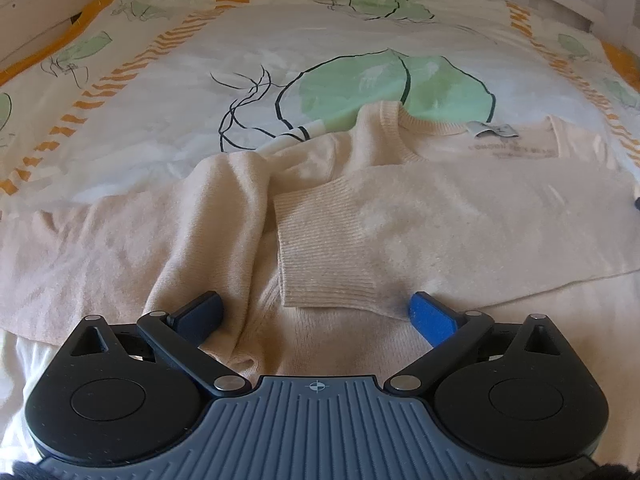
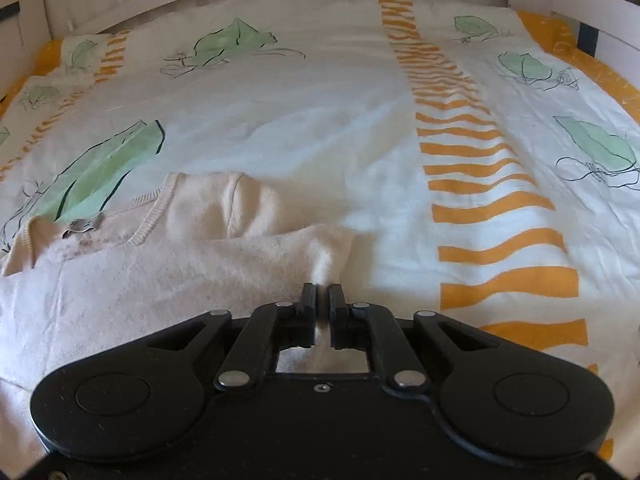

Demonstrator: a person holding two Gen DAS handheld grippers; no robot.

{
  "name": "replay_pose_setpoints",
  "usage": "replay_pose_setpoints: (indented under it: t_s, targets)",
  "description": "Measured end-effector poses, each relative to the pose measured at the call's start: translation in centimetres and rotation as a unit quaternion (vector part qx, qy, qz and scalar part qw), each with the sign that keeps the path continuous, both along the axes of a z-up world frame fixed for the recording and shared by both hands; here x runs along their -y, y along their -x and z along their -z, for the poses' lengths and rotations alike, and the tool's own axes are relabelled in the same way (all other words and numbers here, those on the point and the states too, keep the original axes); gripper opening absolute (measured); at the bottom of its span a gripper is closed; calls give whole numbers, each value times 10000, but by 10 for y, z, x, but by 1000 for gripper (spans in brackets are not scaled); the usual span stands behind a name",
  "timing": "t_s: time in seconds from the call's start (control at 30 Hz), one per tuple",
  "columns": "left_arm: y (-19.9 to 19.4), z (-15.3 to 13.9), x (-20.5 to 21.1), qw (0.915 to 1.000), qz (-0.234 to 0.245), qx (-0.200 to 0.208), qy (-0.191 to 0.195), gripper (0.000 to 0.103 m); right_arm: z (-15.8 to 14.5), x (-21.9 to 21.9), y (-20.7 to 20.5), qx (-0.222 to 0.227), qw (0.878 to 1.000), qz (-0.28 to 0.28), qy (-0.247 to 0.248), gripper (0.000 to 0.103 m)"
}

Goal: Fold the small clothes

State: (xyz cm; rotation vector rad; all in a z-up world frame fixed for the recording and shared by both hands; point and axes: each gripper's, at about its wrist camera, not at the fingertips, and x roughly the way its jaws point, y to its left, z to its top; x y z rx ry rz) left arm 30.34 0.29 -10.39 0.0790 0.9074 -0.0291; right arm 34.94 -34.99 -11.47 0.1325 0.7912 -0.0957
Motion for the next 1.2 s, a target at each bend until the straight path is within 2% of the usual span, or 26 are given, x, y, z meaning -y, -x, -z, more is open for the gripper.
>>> replay_pose_setpoints:
  t_s: [0.07, 0.13, 0.23, 0.33, 0.4, 0.53, 0.67, 0.8, 0.93, 1.07, 1.2]
  targets:
    - [1, -1, -1, 10000, 18, -70, 9, 102, -11, 0, 10, 204, 9994, 251, -82, 45]
    - [5, -2, -4, 9998, 140, -145, 69, 102, -26, -5, 26, 598, 9976, 347, -101, 76]
    - [24, -3, -11, 9994, 231, -80, 225, 101, -44, -21, 59, 1037, 9941, 294, -69, 86]
    - [42, -2, -21, 9985, 204, -145, 483, 101, -49, -42, 86, 986, 9948, 19, -253, 99]
    - [57, -2, -34, 9967, 119, -227, 776, 101, -46, -59, 101, 928, 9950, -133, -342, 102]
    - [84, -14, -62, 9965, -109, -50, 823, 101, -38, -106, 124, 652, 9954, -615, -342, 103]
    - [93, -30, -111, 9931, -602, 123, 1001, 101, -28, -147, 145, 413, 9927, -997, -531, 103]
    - [83, -39, -167, 9861, -1276, 278, 1026, 101, -14, -179, 156, 349, 9908, -1216, -474, 103]
    - [66, -42, -215, 9793, -1747, 418, 938, 101, 4, -198, 161, 310, 9912, -1275, -150, 103]
    - [47, -33, -250, 9729, -2089, 460, 879, 101, 15, -210, 171, 520, 9895, -1320, 267, 103]
    - [28, -15, -279, 9667, -2307, 356, 1049, 101, 19, -207, 172, 544, 9898, -1300, 195, 103]
